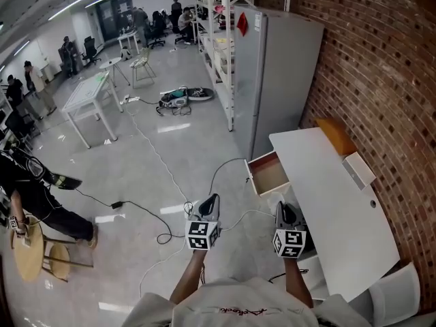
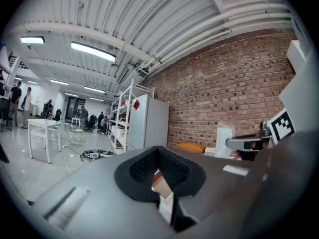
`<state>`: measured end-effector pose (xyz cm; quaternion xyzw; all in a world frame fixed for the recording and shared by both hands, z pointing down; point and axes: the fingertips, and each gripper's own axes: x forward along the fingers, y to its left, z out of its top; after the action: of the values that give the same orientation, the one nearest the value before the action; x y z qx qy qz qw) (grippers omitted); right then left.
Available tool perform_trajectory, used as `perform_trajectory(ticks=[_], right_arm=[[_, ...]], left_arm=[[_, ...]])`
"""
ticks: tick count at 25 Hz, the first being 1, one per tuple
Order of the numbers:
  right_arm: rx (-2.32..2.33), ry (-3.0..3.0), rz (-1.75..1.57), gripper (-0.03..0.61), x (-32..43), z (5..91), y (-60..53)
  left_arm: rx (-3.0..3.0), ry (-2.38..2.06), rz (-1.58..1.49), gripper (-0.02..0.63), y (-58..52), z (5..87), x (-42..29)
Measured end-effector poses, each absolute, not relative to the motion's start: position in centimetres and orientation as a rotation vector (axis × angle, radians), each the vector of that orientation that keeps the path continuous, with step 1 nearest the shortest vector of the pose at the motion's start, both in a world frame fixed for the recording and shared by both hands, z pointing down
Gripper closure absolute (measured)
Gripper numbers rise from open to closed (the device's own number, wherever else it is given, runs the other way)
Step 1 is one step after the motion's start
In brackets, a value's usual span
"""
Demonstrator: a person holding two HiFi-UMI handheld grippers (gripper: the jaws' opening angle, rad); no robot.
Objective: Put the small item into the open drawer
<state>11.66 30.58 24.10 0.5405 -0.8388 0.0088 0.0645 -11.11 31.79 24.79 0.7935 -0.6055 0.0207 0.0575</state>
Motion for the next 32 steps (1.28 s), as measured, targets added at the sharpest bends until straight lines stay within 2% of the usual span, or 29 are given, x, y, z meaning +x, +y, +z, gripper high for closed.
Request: perform_trajectory(ticks=[22, 32], right_arm=[[1.661, -2.444, 0.107, 0.552, 10.5, 28.3, 25.7], [1.653, -2.462, 0.121, 0.552, 10.8, 29.1, 18.8]], left_arm=[[2.392, -1.743, 0.109, 0.604, 25.8, 28.7, -12.8], [2.398, -1.752, 0.129, 0.604, 18.9, 29.4, -12.0]])
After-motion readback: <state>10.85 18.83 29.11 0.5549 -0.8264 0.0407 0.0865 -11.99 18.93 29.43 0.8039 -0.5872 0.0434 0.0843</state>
